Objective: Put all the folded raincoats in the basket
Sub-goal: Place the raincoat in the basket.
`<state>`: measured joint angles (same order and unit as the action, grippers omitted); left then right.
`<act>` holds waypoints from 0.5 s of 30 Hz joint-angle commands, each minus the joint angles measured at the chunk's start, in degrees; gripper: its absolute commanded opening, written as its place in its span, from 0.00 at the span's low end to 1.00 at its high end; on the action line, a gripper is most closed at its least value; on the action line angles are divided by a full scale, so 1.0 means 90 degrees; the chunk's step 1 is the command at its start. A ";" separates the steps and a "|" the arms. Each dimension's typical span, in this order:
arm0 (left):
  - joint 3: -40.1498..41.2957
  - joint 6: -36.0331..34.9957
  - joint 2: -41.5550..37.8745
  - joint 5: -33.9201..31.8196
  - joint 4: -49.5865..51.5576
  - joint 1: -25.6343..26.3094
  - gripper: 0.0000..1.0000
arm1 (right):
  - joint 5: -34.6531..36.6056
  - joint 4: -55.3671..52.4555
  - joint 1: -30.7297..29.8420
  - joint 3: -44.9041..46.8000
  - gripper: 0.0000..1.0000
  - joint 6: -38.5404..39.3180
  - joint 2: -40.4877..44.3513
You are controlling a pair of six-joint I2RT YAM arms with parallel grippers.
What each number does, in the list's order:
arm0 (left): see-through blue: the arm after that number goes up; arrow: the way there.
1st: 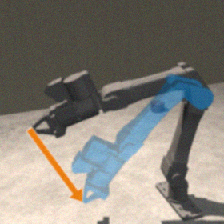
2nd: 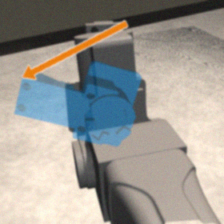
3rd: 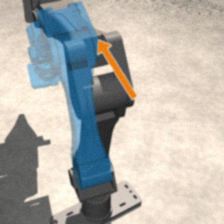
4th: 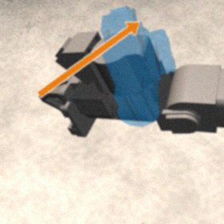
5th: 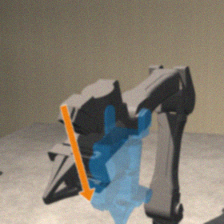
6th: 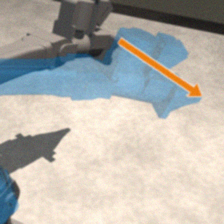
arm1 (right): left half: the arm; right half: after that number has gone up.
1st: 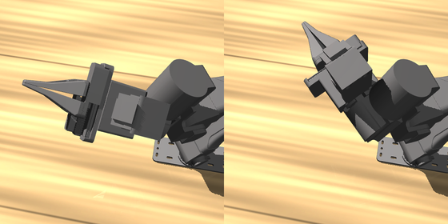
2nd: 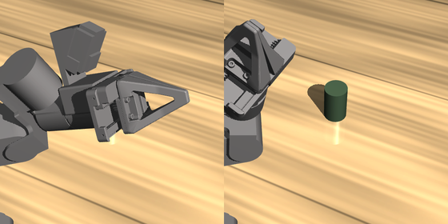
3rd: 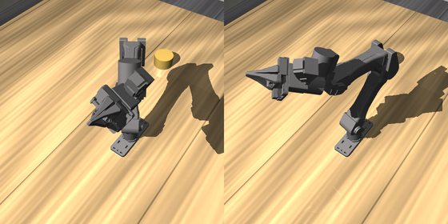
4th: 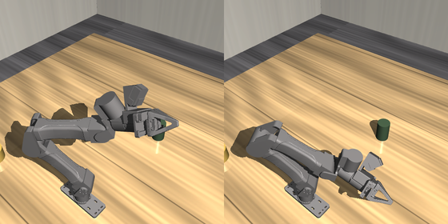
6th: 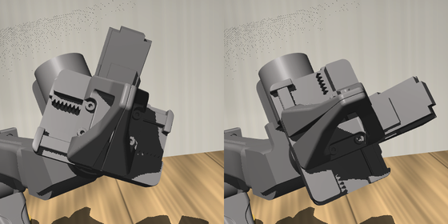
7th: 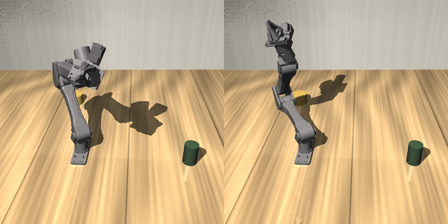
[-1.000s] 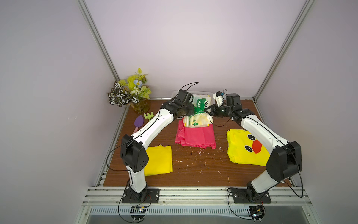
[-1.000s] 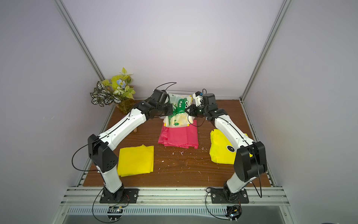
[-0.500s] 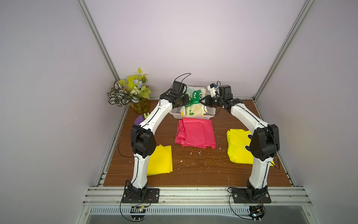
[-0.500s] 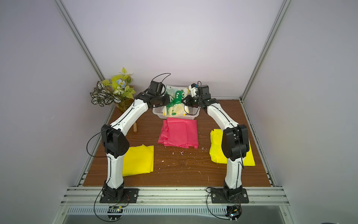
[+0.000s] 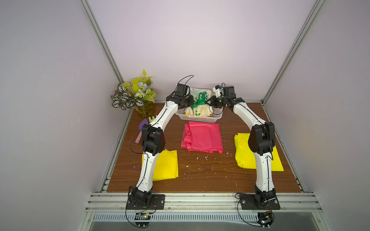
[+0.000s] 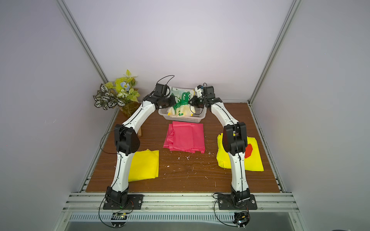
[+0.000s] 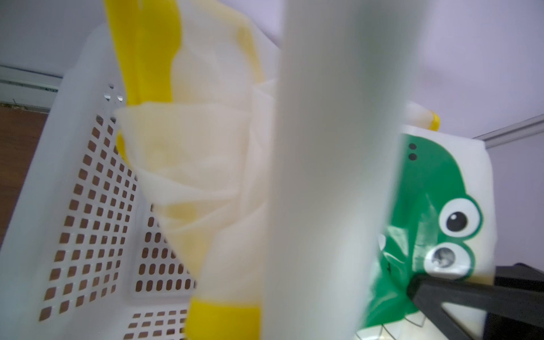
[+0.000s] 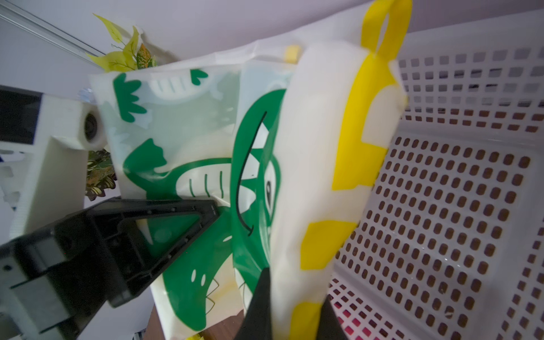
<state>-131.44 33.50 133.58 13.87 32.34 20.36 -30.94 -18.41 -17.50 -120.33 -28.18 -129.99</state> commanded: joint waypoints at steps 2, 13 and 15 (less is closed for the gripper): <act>-0.0172 0.0204 0.0372 0.0408 -0.1053 -0.0172 0.03 | -0.0374 -0.0626 -0.0138 -0.0546 0.06 0.0226 -0.0386; -0.0412 0.0517 0.0536 0.0783 -0.1630 -0.0260 0.04 | -0.0727 -0.0052 -0.0020 -0.0710 0.00 -0.0400 -0.0611; -0.0421 0.0677 0.0445 0.0805 -0.1879 -0.0284 0.04 | -0.0818 0.0182 -0.0021 -0.0691 0.00 -0.0545 -0.0532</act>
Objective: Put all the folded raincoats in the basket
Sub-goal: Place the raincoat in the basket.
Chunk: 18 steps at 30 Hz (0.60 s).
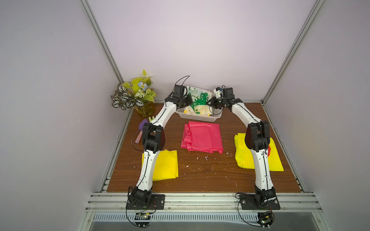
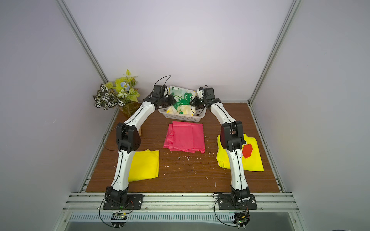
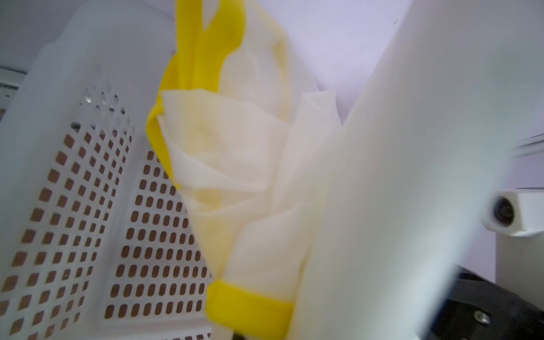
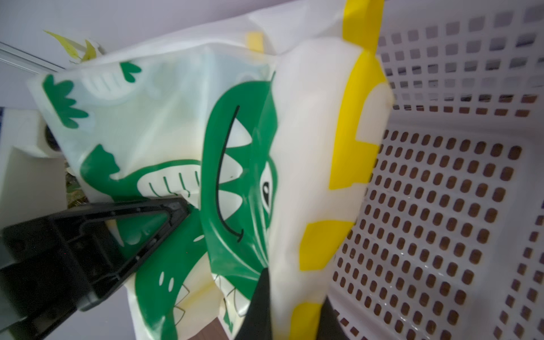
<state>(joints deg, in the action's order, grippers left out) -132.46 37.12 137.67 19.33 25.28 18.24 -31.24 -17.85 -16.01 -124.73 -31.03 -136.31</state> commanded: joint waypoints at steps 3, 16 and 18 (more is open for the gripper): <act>-0.0275 0.0374 0.0004 0.0140 -0.1286 -0.0085 0.07 | -0.0817 0.0235 -0.0186 -0.0209 0.00 -0.0336 0.0172; -0.0288 0.0660 0.0675 0.0319 -0.1200 -0.0365 0.33 | -0.0387 0.0662 -0.0156 0.0177 0.33 -0.0749 -0.0092; -0.0282 0.0298 0.0661 0.0108 -0.0768 -0.0363 0.57 | -0.0133 0.0323 -0.0154 0.0170 0.44 -0.0473 -0.0067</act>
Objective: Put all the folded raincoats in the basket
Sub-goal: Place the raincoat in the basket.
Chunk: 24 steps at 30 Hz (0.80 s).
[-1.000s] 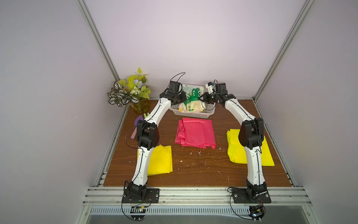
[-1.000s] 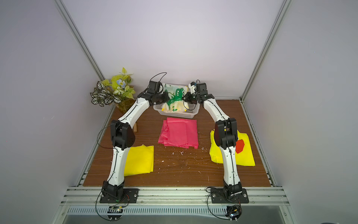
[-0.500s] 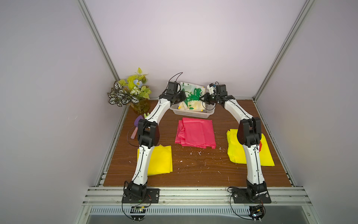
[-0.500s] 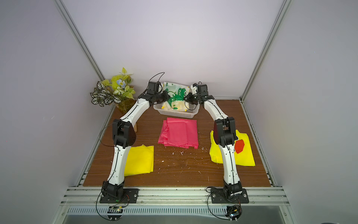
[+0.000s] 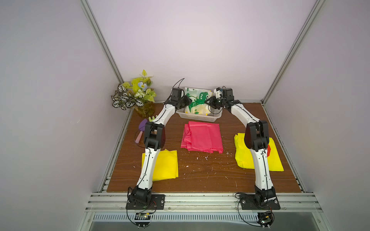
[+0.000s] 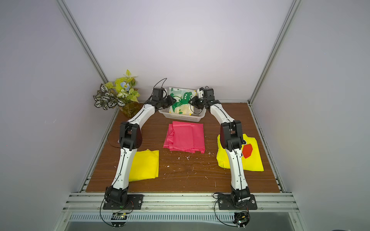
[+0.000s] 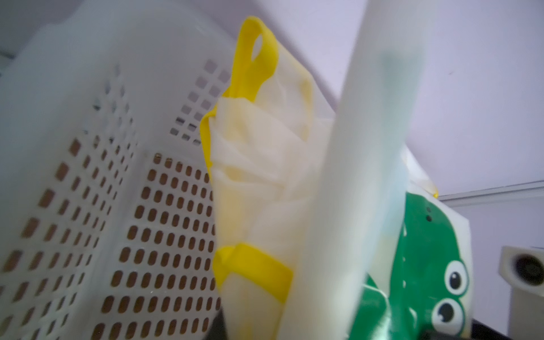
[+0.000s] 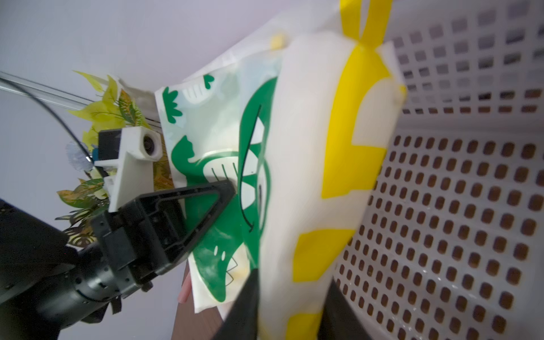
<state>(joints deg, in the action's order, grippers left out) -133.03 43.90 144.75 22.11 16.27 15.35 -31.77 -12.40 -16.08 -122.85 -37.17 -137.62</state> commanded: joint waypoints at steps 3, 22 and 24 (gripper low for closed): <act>-0.0210 -0.0883 -0.0172 -0.0306 0.0672 -0.0046 0.76 | 0.0373 -0.0748 -0.0138 -0.0075 0.56 0.0574 0.0119; 0.0733 -0.2109 -0.2169 -0.1134 0.1053 -0.0052 0.99 | 0.1399 -0.0783 -0.0413 -0.0231 0.75 0.1064 0.0963; 0.0891 -0.2246 -0.2504 -0.1326 0.1044 -0.0052 0.99 | 0.1175 -0.0361 -0.0547 0.0134 0.73 0.0907 0.0999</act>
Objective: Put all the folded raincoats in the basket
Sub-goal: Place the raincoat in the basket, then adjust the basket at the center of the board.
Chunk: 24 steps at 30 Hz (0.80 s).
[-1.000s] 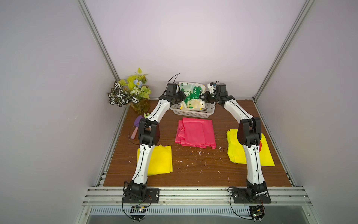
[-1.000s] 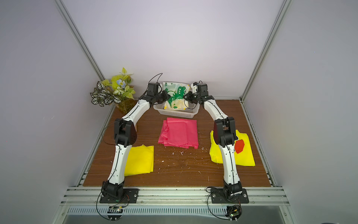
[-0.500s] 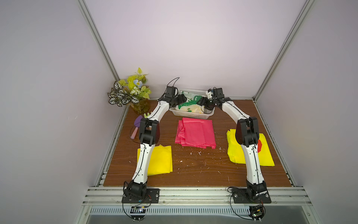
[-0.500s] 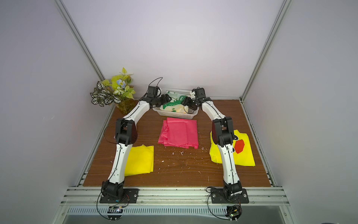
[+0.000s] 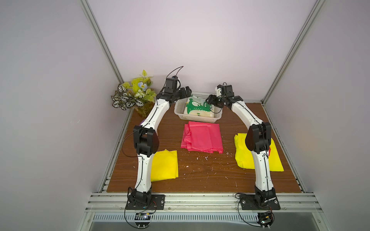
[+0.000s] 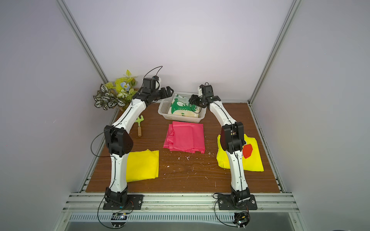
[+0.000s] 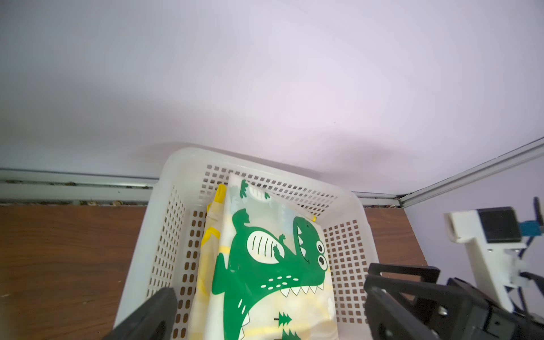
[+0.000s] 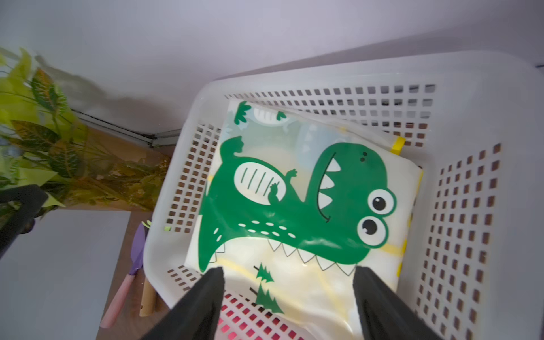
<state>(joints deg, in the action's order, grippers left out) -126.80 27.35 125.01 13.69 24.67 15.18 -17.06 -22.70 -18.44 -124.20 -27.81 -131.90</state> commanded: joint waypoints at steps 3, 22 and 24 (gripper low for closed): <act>0.0392 -0.0674 -0.0827 -0.0572 0.0111 -0.0034 0.99 | -0.0617 0.0825 -0.0496 0.0302 0.70 -0.0235 0.0105; 0.3120 -0.0848 -0.3927 -0.1570 -0.0029 -0.0075 0.99 | -0.1001 0.0392 -0.0705 0.1250 0.64 0.0634 0.0107; 0.3420 -0.0702 -0.4184 -0.1653 -0.0081 -0.0070 0.99 | -0.1098 0.0629 -0.0705 0.1720 0.65 0.0656 0.0456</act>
<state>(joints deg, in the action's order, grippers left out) -98.28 19.90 89.54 0.71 24.23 15.16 -24.14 -16.03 -24.01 -111.98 -24.69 -134.45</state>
